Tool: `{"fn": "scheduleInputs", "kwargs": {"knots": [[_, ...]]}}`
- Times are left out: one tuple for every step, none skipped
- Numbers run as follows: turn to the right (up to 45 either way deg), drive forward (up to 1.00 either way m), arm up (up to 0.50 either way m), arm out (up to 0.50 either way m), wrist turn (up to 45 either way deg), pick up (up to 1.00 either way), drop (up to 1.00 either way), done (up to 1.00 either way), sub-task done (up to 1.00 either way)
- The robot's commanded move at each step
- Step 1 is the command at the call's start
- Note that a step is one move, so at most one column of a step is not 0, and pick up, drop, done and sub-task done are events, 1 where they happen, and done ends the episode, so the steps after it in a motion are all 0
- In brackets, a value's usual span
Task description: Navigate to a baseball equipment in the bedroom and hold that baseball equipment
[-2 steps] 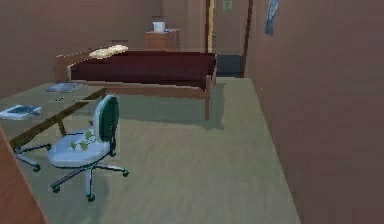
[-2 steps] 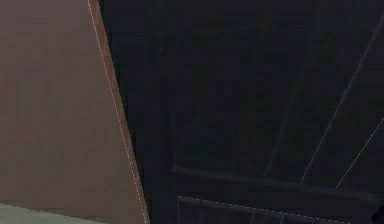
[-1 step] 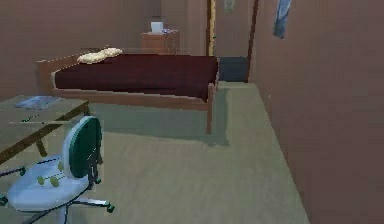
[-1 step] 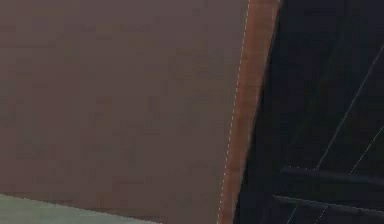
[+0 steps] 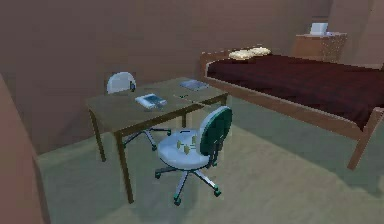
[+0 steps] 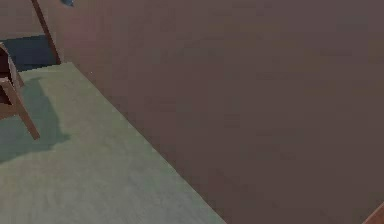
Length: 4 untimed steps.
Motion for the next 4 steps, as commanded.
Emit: {"fn": "scheduleInputs", "kwargs": {"knots": [[0.0,0.1,0.0,0.0,0.0,0.0,0.0,0.0,0.0],[-18.0,0.0,0.0,0.0,0.0,0.0,0.0,0.0,0.0],[0.0,0.4,0.0,0.0,0.0,0.0,0.0,0.0,0.0],[-15.0,0.0,0.0,0.0,0.0,0.0,0.0,0.0,0.0]]}}
